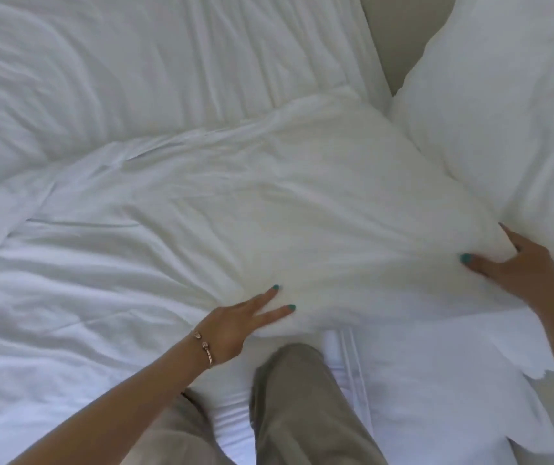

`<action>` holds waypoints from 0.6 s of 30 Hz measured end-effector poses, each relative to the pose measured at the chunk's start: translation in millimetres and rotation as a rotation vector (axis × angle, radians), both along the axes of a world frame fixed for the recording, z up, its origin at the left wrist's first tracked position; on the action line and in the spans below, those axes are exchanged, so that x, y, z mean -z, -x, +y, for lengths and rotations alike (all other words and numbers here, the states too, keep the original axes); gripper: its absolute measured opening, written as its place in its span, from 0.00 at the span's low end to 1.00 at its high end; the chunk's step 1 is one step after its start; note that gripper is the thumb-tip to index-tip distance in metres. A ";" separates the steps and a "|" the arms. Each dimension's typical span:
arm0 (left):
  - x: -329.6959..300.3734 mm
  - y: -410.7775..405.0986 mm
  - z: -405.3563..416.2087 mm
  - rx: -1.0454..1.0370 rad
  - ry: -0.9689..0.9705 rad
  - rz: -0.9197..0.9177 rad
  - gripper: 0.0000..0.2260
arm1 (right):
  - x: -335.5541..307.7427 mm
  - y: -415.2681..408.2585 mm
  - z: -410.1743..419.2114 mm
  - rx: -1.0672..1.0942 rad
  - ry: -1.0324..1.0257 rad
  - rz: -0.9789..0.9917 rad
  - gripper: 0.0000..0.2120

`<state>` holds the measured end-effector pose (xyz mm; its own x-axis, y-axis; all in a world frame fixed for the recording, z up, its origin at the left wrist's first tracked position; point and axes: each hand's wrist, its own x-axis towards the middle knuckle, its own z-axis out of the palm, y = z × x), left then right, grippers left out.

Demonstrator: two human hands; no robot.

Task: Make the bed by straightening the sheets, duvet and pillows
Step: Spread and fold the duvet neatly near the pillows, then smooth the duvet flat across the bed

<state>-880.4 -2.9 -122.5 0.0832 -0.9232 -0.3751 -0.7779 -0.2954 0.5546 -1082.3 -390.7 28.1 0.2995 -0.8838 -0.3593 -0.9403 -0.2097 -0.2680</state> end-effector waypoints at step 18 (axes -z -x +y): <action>101.5 -24.8 148.3 -0.057 -0.310 -0.335 0.44 | 218.0 -98.5 286.9 -1.282 0.220 0.561 0.54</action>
